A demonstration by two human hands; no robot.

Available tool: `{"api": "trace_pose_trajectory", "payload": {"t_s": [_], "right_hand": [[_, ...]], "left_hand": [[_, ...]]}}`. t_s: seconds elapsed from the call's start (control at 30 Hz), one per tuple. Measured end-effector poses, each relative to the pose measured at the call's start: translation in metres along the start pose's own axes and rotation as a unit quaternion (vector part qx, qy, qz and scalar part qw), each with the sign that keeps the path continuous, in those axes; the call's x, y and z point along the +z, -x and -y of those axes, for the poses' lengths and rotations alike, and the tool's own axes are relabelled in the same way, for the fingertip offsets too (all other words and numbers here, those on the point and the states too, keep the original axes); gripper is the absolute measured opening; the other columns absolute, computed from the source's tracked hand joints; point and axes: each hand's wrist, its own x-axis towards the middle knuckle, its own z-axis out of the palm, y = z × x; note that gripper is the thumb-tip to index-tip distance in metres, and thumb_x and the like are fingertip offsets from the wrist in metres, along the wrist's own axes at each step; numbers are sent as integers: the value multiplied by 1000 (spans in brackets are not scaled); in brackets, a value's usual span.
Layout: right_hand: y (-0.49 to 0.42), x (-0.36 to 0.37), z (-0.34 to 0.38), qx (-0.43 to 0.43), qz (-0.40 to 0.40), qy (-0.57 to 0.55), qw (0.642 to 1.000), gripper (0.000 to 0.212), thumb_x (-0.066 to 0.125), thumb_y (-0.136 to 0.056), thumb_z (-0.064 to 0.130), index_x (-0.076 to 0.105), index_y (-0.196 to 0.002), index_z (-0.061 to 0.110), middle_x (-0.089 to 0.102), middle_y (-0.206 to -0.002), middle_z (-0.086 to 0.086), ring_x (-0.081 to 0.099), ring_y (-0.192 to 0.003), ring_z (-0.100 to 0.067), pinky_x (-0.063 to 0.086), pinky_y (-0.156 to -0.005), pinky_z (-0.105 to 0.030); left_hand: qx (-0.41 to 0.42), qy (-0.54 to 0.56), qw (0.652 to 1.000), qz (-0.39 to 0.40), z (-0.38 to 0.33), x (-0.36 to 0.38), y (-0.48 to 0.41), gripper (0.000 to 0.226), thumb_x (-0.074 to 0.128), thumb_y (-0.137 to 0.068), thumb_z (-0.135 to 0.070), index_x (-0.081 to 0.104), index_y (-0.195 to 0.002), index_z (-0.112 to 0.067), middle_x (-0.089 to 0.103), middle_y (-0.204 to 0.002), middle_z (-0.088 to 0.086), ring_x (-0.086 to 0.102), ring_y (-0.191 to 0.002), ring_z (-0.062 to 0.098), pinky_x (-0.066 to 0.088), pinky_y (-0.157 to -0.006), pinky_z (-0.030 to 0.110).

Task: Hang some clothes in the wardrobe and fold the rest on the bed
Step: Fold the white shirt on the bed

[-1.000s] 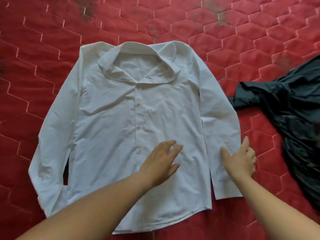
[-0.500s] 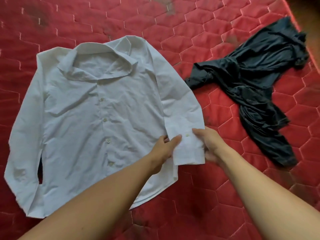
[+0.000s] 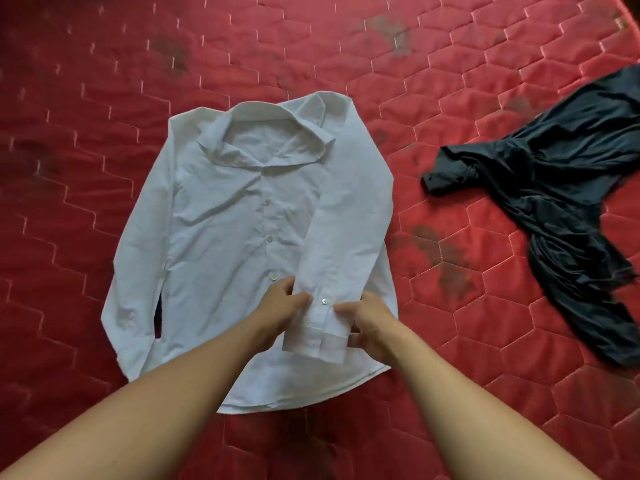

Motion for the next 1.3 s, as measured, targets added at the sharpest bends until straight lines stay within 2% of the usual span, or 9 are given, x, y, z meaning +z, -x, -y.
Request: {"api": "trace_pose_trajectory", "payload": {"t_s": [0.13, 0.27, 0.4, 0.57, 0.7, 0.77, 0.87, 1.07, 1.3], "right_hand": [[-19, 17, -32, 72, -32, 79, 994, 37, 51, -82, -6, 68, -103, 19, 77, -84, -5, 75, -72, -24, 60, -60, -37], [-36, 7, -49, 92, -81, 140, 983, 11, 59, -90, 6, 56, -86, 17, 70, -82, -11, 69, -68, -25, 52, -62, -33], [-48, 1, -37, 53, -107, 120, 986, 7, 66, -93, 14, 60, -91, 10, 74, -87, -15, 76, -76, -28, 63, -74, -45], [-50, 2, -30, 77, -98, 183, 975, 11, 62, -80, -9, 66, -87, -3, 65, -74, -19, 66, -58, -29, 59, -53, -36], [-52, -1, -28, 79, -93, 212, 970, 8, 62, -83, 4, 61, -75, 7, 56, -56, -8, 52, -43, -21, 45, -46, -29], [-64, -6, -7, 17, -143, 166, 976, 3, 67, -85, 13, 64, -83, 13, 66, -69, -9, 65, -55, -25, 56, -53, -35], [-88, -15, 39, -51, -174, 70, 981, 13, 69, -86, 12, 66, -99, 13, 75, -98, -12, 74, -87, -31, 61, -82, -53], [-117, -25, 132, -76, -129, -93, 984, 27, 66, -94, 19, 67, -121, 17, 77, -105, -6, 76, -80, -20, 59, -58, -30], [-152, -36, 194, -56, -44, -204, 976, 37, 59, -92, 28, 70, -120, 7, 74, -116, -14, 72, -105, -33, 55, -95, -46]], "left_hand": [[-49, -102, 993, -30, 43, -28, -3, 15, 56, -87, -6, 65, -95, -14, 63, -80, 4, 57, -65, 18, 46, -57, 25], [-63, -213, 974, -50, 68, -36, -16, 10, 58, -86, -3, 61, -95, -5, 61, -89, 10, 54, -75, 25, 43, -67, 33], [-48, -290, 955, -40, 59, -36, -25, 16, 60, -79, -3, 52, -68, -12, 51, -68, 4, 48, -66, 22, 36, -58, 29], [-100, -380, 919, 47, 48, -35, -25, 15, 62, -72, 4, 56, -66, -7, 57, -62, 15, 58, -58, 26, 50, -57, 34], [-103, -481, 867, 78, 38, -39, -28, 16, 66, -80, -20, 62, -67, -11, 69, -68, 8, 65, -60, 23, 57, -63, 33], [-77, -433, 897, 42, 26, -42, -39, 26, 61, -84, -31, 59, -67, -11, 67, -64, 7, 63, -54, 22, 58, -58, 33], [-2, -415, 909, -40, 5, -48, -62, 24, 58, -88, -37, 60, -86, -13, 69, -83, 4, 64, -78, 24, 55, -71, 37], [78, -289, 952, -64, -32, -48, -105, 37, 69, -87, -21, 52, -120, -21, 61, -92, -2, 60, -83, 22, 41, -65, 29], [51, -321, 945, -48, -43, -48, -131, 21, 67, -76, -10, 54, -91, -12, 61, -88, 8, 57, -70, 25, 55, -59, 37]]}}
